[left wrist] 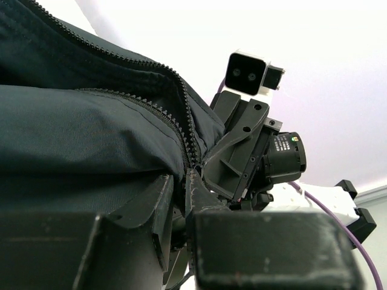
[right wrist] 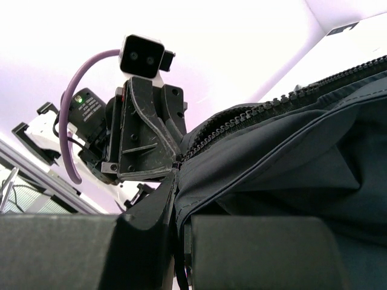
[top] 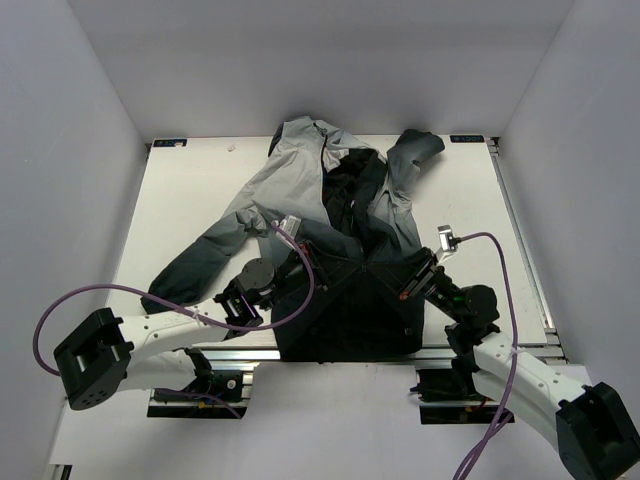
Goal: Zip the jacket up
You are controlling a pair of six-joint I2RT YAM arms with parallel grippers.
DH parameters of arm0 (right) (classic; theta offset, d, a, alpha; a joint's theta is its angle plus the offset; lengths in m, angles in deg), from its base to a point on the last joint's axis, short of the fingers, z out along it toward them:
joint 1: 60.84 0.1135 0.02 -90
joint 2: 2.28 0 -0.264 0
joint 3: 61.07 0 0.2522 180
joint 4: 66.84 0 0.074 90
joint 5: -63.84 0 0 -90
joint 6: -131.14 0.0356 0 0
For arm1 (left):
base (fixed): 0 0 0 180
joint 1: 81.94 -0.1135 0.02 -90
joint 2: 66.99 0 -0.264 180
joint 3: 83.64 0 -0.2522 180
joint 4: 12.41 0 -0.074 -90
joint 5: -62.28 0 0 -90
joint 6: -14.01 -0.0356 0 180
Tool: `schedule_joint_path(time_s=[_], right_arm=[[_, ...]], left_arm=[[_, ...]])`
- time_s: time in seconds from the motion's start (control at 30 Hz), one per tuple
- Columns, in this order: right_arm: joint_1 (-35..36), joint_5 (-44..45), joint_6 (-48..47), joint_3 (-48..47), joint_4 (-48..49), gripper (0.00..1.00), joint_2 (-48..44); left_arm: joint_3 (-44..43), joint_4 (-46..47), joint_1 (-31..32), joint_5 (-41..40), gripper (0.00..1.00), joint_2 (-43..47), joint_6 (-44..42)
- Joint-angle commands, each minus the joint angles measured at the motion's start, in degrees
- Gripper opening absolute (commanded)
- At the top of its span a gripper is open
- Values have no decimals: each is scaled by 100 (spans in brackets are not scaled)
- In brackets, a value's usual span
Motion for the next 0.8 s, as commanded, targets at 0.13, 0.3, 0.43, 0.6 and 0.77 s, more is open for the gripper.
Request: schedule_joint_path(time_s=[0.13,0.3,0.43,0.6,0.77], right_arm=[[2,839,-108,-127,329,0,-14],[2,1155,-108,-294,171,0,-49],[2,1490,-195,-470,-260,0,-171],[-7,1621,-292,-549,-610,0,-382],[-7,1648,-450,-611,-980,0,-594]], left_arm=[[-192,-191,135,496,0,-16,-214],[-473,-1123,143,786,0,-34,-837],[-640,-2088,143,883,0,18,-1224],[-842,-2925,143,1075,0,-60,-1664],[-834,-3269,143,1770,0,-271,-1919]])
